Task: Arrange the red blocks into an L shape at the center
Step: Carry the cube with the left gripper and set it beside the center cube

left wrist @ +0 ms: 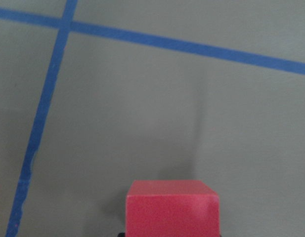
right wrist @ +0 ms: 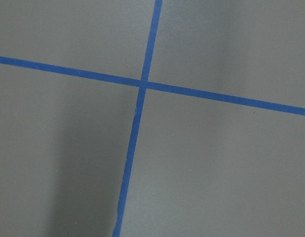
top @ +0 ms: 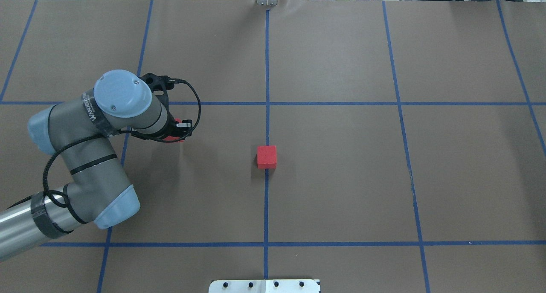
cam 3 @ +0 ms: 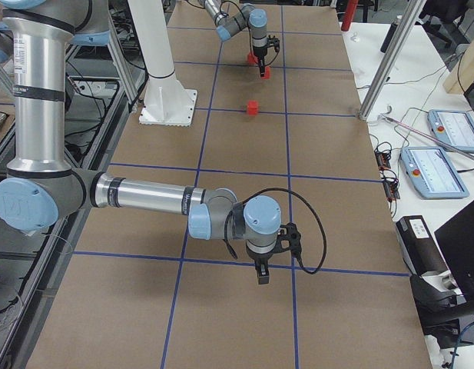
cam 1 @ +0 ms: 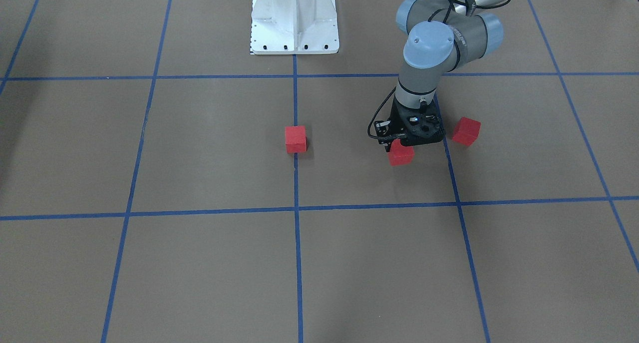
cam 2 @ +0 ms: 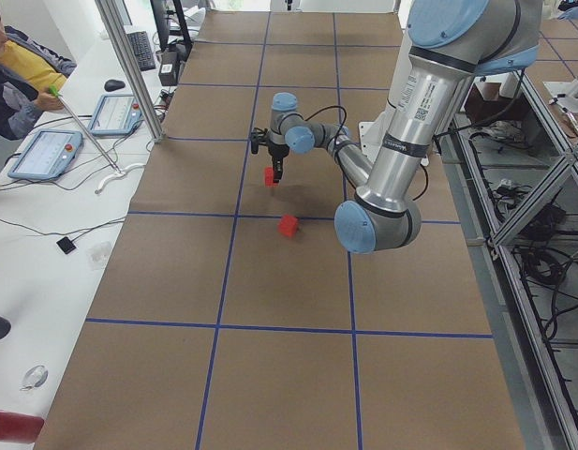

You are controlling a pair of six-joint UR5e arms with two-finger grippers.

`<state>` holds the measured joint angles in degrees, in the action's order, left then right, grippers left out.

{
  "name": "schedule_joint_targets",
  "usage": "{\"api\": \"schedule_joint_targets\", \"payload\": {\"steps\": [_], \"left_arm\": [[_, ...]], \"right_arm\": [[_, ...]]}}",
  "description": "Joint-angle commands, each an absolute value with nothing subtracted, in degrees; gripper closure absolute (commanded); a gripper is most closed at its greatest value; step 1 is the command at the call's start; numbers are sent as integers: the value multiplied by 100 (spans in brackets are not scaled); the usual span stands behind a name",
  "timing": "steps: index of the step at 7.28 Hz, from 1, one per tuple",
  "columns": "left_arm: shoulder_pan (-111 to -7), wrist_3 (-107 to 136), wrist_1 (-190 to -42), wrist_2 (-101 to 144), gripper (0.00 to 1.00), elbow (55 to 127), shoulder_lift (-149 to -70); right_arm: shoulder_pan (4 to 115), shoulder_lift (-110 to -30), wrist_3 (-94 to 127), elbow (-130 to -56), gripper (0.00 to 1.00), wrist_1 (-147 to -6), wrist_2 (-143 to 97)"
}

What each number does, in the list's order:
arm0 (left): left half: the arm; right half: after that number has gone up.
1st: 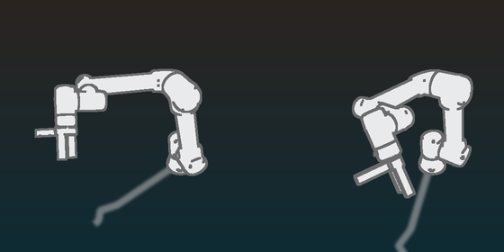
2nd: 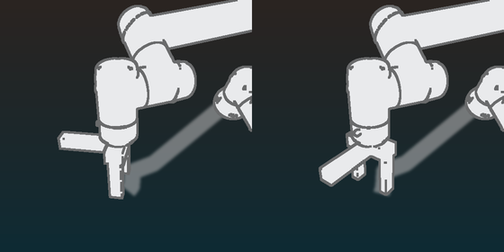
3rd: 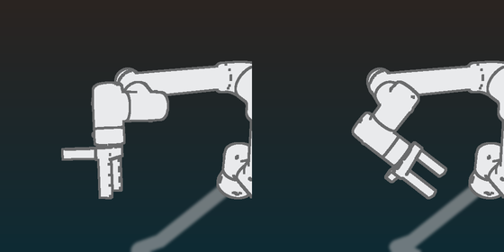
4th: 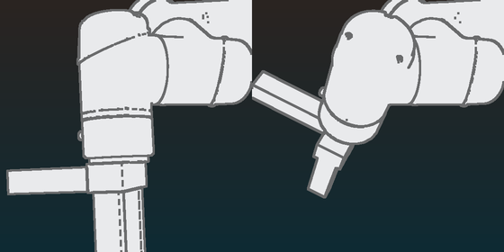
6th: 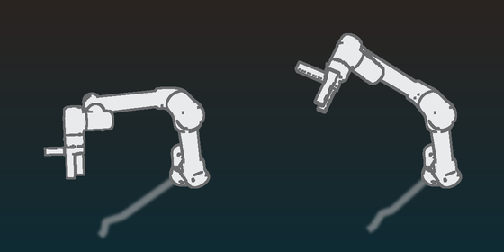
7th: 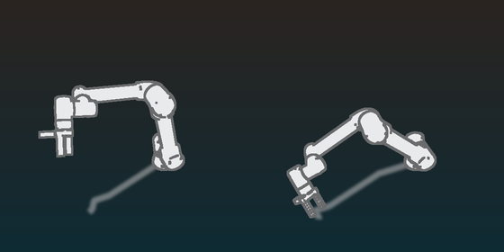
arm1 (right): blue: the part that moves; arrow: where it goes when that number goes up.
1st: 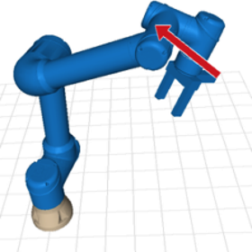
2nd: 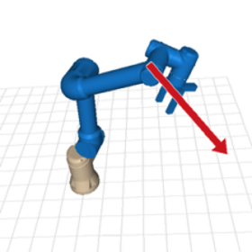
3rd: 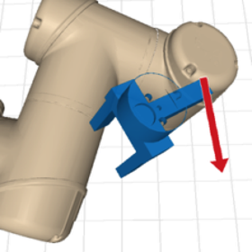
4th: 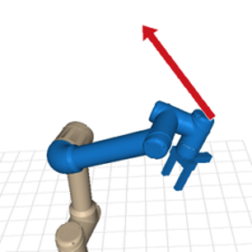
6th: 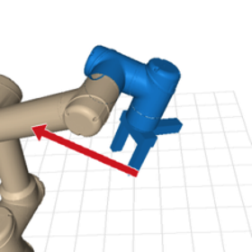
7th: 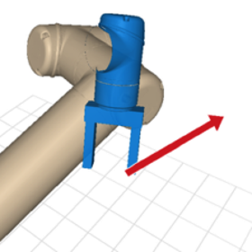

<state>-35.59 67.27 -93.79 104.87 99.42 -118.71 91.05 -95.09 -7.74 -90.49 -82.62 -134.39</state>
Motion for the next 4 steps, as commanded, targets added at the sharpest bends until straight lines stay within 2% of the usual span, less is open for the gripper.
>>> {"api": "schedule_joint_targets", "payload": {"steps": [1, 2, 4], "left_arm": [[-3542, 6284, -9255, 10354, 100, 8850, -13290], [-3481, 6258, -9272, 10345, 100, 8085, -13976], [-3192, 6240, -9325, 10144, 100, 7333, -14684]], "right_arm": [[9105, -9536, -773, -9035, 0, -8262, -13438], [9105, -9536, -773, -9026, 0, -8262, -13430], [9114, -9545, -773, -9018, 0, -8262, -13430]]}}
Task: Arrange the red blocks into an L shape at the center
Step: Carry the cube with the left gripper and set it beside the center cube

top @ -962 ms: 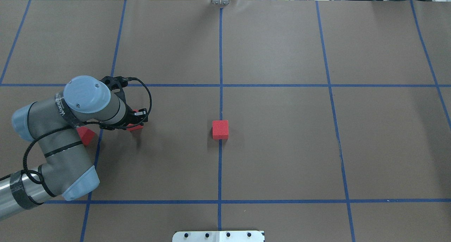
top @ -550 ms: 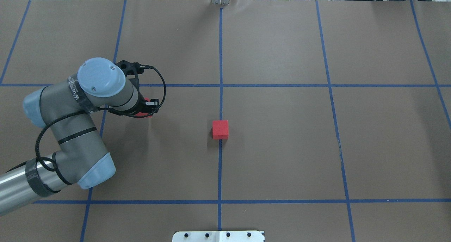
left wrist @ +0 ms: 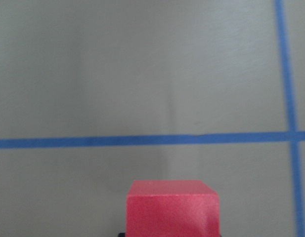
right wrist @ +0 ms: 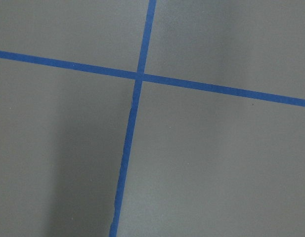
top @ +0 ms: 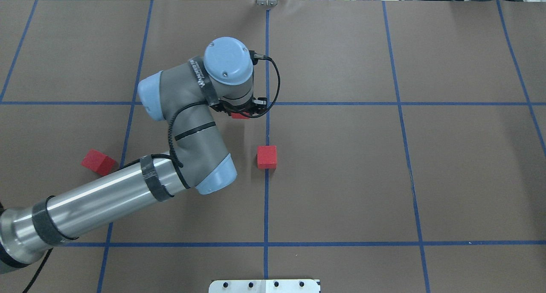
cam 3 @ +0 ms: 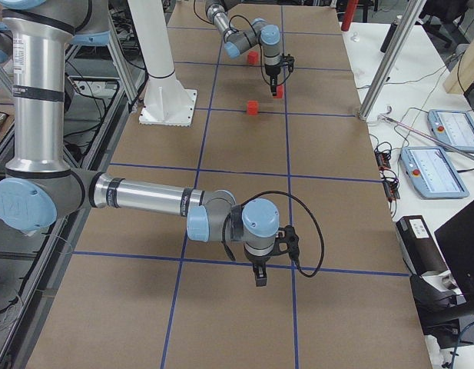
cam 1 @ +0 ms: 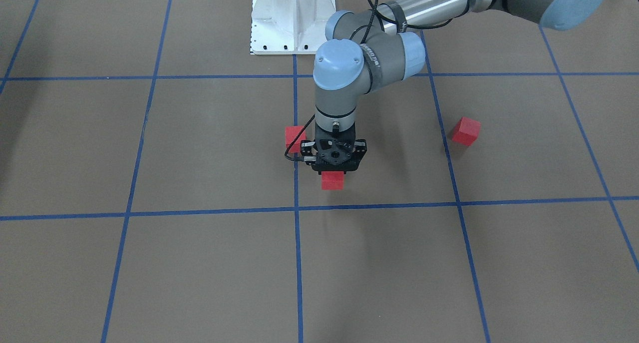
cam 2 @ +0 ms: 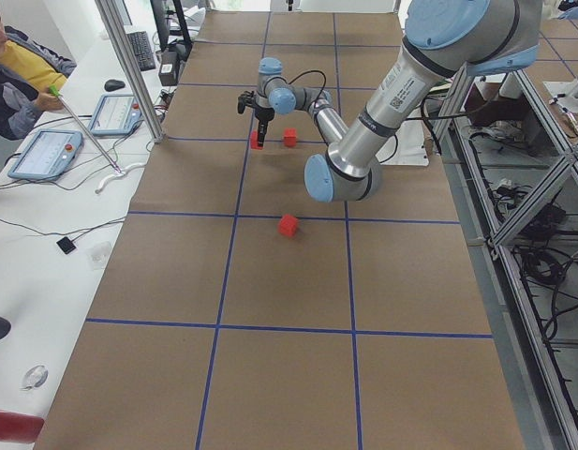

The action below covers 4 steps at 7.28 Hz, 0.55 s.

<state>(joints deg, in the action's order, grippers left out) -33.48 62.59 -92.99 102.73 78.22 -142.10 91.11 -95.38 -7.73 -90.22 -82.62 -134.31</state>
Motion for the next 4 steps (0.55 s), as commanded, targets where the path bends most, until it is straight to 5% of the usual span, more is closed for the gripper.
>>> {"api": "schedule_joint_targets", "payload": {"steps": [1, 4], "left_arm": [[-3112, 6240, -9325, 10134, 100, 7260, -14765], [-2944, 6319, -9281, 10134, 100, 7234, -14766]], "right_arm": [[9106, -9545, -765, -8983, 0, -8262, -13430], [9105, -9545, -765, -8982, 0, -8262, -13430]]}}
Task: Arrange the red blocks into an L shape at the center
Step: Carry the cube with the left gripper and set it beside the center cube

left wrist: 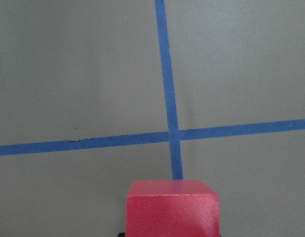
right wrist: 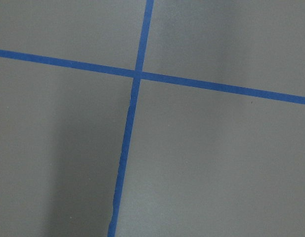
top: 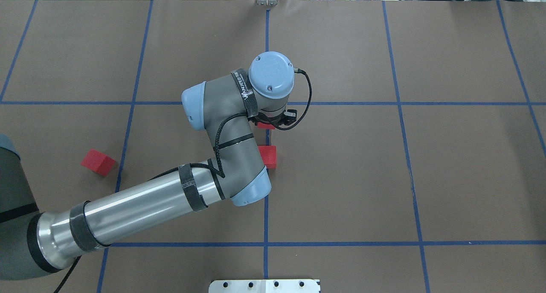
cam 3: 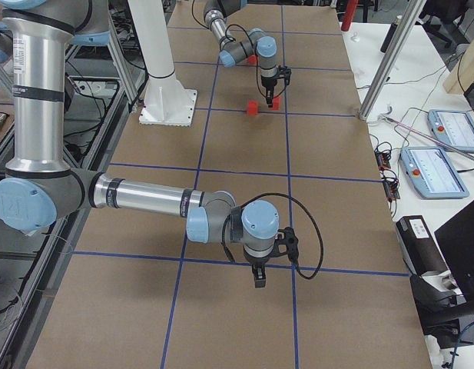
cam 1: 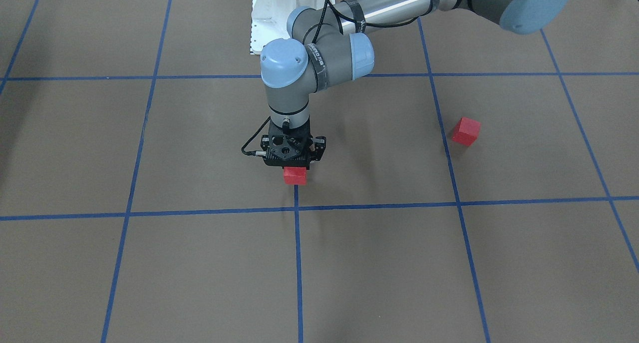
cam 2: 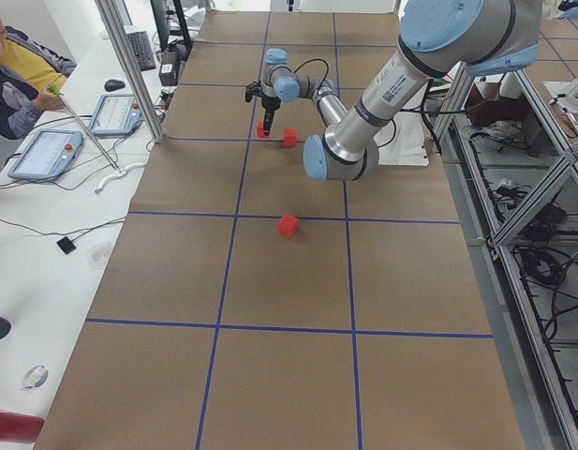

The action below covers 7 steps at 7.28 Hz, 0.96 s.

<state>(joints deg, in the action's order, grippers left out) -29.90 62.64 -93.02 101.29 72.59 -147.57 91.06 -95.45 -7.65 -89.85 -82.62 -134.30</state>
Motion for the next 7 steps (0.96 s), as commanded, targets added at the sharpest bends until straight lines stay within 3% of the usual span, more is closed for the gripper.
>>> {"api": "schedule_joint_targets", "payload": {"steps": [1, 7], "left_arm": [[-2936, 6345, -9264, 10160, 100, 7225, -14757], [-2804, 7277, -9325, 10169, 100, 7198, -14704]], "right_arm": [[9105, -9545, -765, -8982, 0, -8262, -13430], [9105, -9554, -773, -8982, 0, -8262, -13430]]}}
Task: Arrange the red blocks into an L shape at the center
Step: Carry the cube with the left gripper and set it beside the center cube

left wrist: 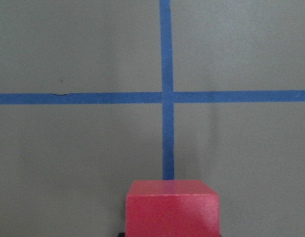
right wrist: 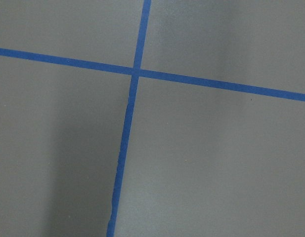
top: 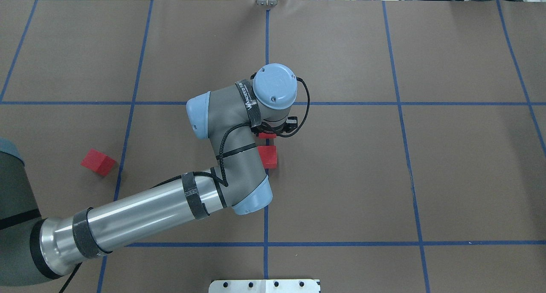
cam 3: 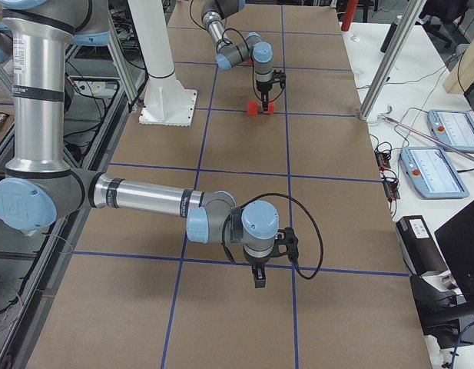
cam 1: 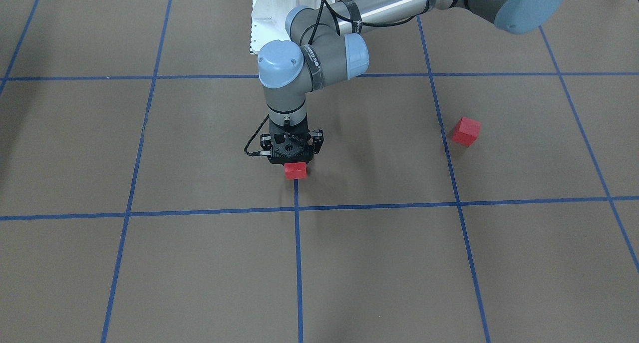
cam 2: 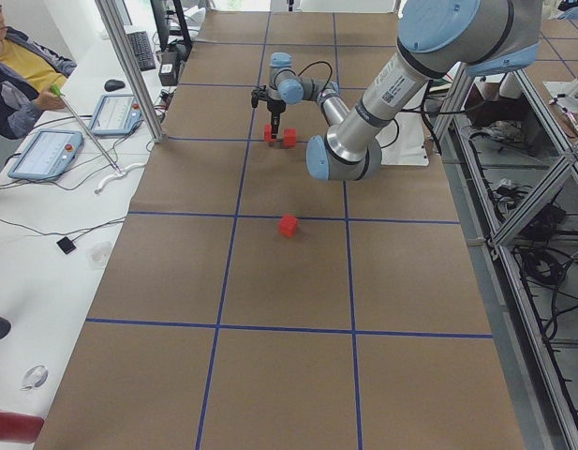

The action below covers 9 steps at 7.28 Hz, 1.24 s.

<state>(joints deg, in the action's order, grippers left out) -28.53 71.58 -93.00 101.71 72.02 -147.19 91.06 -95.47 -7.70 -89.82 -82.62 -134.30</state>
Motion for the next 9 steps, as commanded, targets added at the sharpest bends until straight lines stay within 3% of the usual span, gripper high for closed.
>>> {"api": "schedule_joint_targets", "payload": {"steps": [1, 9], "left_arm": [[-2795, 7277, -9325, 10169, 100, 7198, -14704], [-2751, 7216, -9334, 10178, 97, 7207, -14625]], "right_arm": [[9114, -9562, -773, -8982, 0, -8262, -13430], [9105, -9580, -773, -8983, 0, -8253, -13430]]}}
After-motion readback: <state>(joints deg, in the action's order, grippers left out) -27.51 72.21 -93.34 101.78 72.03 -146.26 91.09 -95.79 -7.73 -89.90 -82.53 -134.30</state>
